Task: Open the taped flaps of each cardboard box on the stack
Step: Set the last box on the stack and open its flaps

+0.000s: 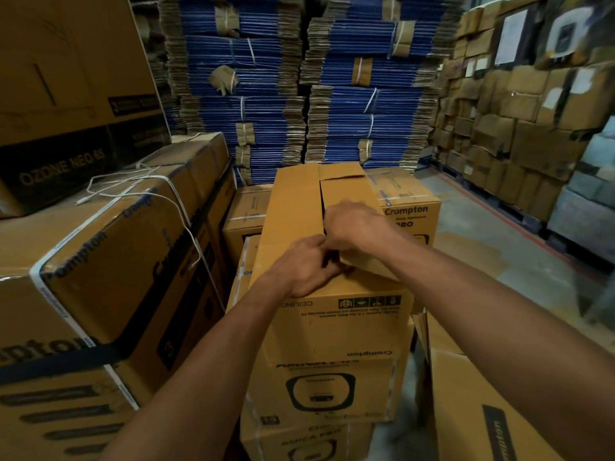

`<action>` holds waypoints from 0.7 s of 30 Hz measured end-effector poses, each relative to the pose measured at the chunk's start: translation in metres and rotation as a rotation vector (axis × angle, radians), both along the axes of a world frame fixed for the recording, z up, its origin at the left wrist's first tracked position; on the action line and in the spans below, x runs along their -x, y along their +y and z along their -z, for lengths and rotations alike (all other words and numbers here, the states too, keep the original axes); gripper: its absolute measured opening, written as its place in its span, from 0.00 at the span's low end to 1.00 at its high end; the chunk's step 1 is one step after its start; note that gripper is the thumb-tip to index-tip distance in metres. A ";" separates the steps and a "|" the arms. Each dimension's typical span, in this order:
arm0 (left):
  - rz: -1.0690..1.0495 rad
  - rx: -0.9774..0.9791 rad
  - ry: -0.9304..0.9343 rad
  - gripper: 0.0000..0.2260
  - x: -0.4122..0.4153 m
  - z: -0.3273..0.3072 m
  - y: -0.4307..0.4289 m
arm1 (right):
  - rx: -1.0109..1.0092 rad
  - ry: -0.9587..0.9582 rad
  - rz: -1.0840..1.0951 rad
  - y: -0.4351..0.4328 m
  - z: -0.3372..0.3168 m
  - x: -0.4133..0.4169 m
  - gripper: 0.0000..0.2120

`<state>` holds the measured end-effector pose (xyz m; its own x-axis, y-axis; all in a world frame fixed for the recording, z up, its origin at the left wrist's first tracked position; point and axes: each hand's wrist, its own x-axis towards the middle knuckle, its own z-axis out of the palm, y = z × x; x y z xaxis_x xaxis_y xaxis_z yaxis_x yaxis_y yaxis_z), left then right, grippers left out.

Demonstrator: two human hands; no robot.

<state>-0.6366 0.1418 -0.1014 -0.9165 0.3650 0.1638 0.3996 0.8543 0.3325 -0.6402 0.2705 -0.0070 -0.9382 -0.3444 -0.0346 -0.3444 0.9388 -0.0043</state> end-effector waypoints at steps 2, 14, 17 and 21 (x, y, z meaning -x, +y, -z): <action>0.037 -0.036 -0.093 0.19 0.004 -0.004 0.007 | -0.041 -0.034 -0.006 -0.002 0.004 -0.001 0.06; -0.283 -0.053 -0.341 0.21 0.030 -0.051 0.052 | 0.087 -0.129 0.071 0.028 -0.028 0.020 0.11; -0.330 -0.049 -0.269 0.21 0.025 -0.059 0.058 | 0.107 -0.183 0.053 0.037 -0.038 0.023 0.13; -0.387 -0.153 -0.025 0.29 0.005 -0.073 0.063 | 0.085 -0.096 0.082 0.054 -0.050 0.032 0.15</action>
<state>-0.6414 0.2048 -0.0279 -0.9856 -0.0338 0.1655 0.0491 0.8800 0.4724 -0.6727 0.3246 0.0426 -0.9570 -0.2725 -0.0995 -0.2610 0.9585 -0.1142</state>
